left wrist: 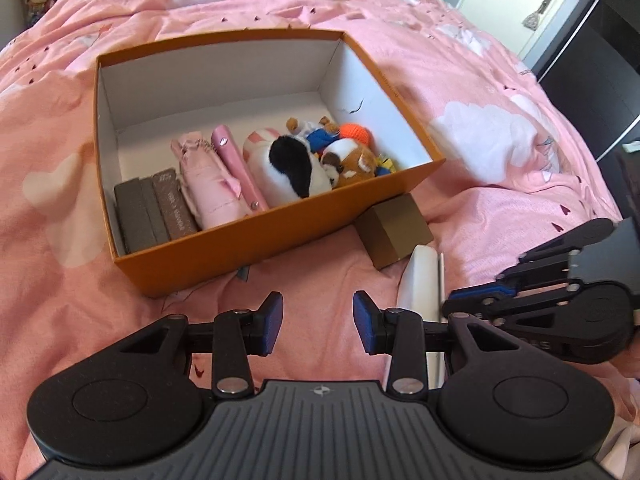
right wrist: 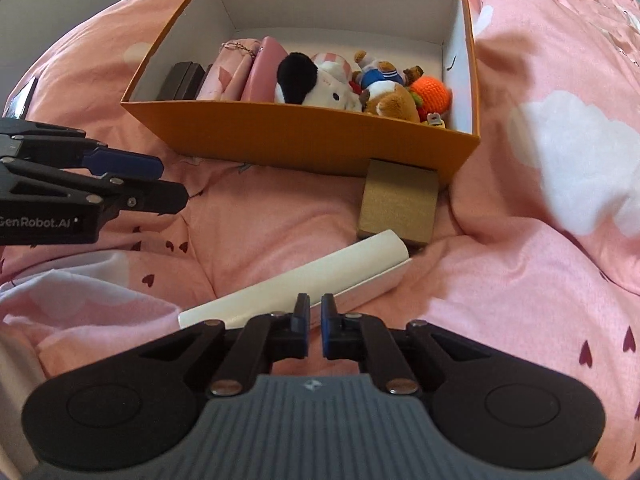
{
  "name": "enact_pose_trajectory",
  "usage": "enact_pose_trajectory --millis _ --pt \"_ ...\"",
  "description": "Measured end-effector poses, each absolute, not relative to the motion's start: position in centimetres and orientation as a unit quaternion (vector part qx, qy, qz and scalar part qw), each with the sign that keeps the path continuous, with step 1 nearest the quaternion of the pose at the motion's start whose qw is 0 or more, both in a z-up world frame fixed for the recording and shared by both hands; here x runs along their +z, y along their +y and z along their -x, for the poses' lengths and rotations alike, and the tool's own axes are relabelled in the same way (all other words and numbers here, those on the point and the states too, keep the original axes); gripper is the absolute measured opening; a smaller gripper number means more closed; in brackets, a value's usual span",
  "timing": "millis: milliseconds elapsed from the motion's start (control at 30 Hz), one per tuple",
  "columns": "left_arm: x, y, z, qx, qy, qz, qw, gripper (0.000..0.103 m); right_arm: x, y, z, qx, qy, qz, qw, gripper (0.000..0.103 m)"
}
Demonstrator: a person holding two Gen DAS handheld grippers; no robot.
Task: Organize objects
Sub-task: 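Withdraw both grippers from the box toward the white case and brown box, then grasp the white glasses case with the left gripper while the right grasps the brown box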
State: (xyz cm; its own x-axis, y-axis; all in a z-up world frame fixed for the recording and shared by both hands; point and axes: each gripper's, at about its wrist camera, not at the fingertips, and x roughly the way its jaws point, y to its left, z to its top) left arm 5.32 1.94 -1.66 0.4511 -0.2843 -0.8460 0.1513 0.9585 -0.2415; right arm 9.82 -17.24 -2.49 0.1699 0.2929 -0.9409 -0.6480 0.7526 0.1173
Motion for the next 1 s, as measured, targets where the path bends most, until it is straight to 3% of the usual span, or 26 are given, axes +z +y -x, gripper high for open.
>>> enact_pose_trajectory --millis 300,500,633,733,900,1000 --pt "-2.5 -1.7 -5.6 -0.219 0.509 -0.011 0.832 0.044 -3.6 -17.1 -10.7 0.313 0.567 0.162 0.744 0.008" --pt "-5.1 -5.3 -5.0 -0.231 0.511 -0.129 0.818 0.057 -4.2 -18.3 -10.8 0.305 0.574 0.144 0.746 0.009" --pt "-6.5 -6.3 -4.6 -0.253 0.518 -0.131 0.806 0.061 -4.6 -19.2 -10.7 0.302 0.578 0.129 0.747 0.009" --pt "-6.9 -6.7 -4.4 -0.256 0.512 -0.138 0.808 0.065 -4.6 -20.0 -10.9 0.291 0.577 0.118 0.754 0.019" --pt "-6.9 -8.8 -2.7 -0.236 0.468 -0.208 0.826 0.065 -4.6 -21.0 -11.3 0.284 0.574 0.099 0.761 0.023" --pt "-6.2 -10.1 -1.1 -0.233 0.439 -0.252 0.831 0.059 -4.7 -21.3 -11.3 0.284 0.574 0.094 0.763 0.023"
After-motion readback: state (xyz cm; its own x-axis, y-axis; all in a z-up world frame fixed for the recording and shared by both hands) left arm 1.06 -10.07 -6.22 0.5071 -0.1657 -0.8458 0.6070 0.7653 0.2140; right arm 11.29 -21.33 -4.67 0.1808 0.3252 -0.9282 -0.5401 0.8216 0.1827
